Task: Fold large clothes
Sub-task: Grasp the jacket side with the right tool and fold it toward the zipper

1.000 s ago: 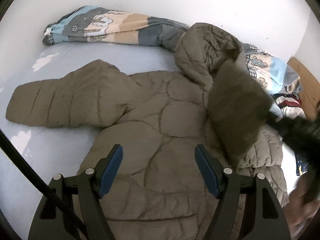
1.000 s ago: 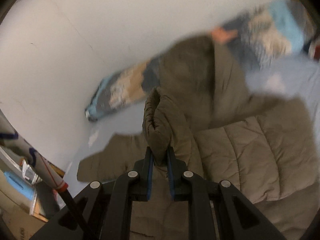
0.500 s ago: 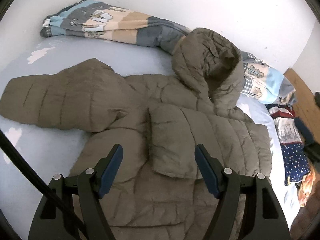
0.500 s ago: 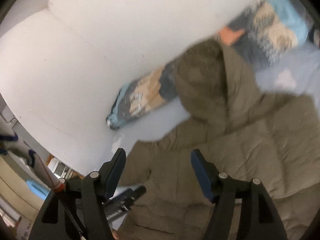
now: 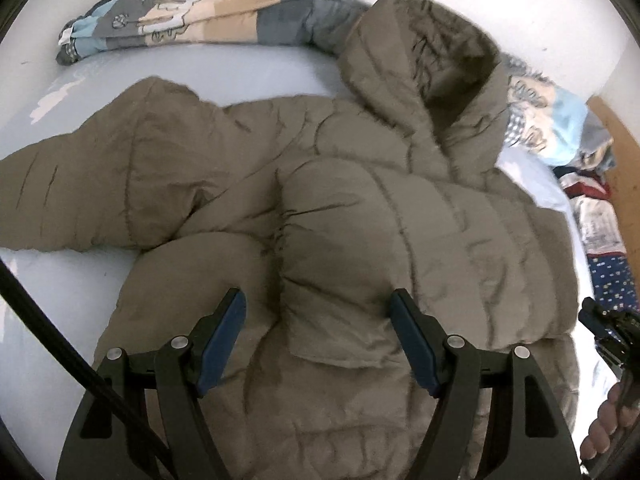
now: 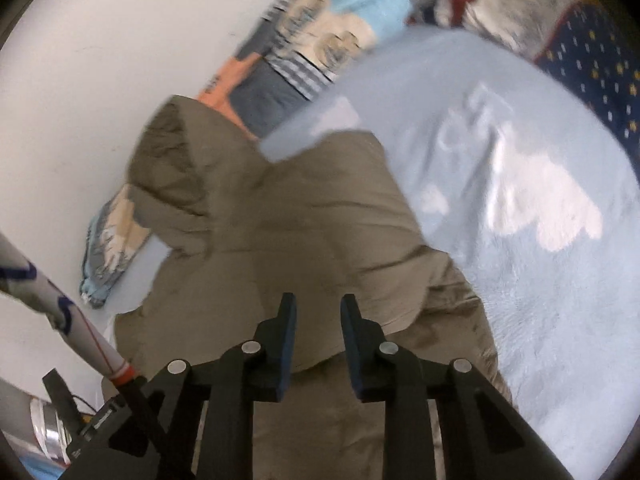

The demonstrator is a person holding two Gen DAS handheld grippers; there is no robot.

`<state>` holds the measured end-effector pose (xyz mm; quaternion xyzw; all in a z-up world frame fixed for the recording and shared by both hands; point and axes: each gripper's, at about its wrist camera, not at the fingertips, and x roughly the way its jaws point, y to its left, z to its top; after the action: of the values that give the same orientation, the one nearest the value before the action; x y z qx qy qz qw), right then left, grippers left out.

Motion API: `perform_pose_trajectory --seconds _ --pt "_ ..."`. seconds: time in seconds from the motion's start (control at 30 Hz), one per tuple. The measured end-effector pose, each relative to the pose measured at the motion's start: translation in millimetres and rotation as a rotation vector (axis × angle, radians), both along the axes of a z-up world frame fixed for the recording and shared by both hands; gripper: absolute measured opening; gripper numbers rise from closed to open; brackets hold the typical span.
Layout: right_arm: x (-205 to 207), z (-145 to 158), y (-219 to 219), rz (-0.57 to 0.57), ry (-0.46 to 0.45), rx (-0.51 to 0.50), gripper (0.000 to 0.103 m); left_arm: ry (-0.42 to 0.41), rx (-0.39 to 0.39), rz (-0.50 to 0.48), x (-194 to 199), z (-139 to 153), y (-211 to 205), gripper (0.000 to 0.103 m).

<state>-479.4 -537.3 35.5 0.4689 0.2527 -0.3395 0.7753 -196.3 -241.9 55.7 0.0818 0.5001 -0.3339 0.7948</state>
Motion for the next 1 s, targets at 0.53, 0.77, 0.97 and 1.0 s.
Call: perform_pose_trajectory --seconds 0.53,0.77,0.97,1.0 --pt "17 8 -19 -0.048 0.107 -0.061 0.010 -0.178 -0.046 -0.002 -8 38 0 0.080" --pt "67 32 31 0.124 0.102 -0.157 0.011 -0.144 -0.011 -0.041 -8 25 -7 0.080" --pt "103 4 52 0.227 0.206 -0.163 0.011 -0.056 0.070 -0.037 -1 -3 -12 0.080" --pt "107 -2 54 0.235 0.225 -0.159 0.011 -0.017 0.075 -0.038 2 -10 -12 0.080"
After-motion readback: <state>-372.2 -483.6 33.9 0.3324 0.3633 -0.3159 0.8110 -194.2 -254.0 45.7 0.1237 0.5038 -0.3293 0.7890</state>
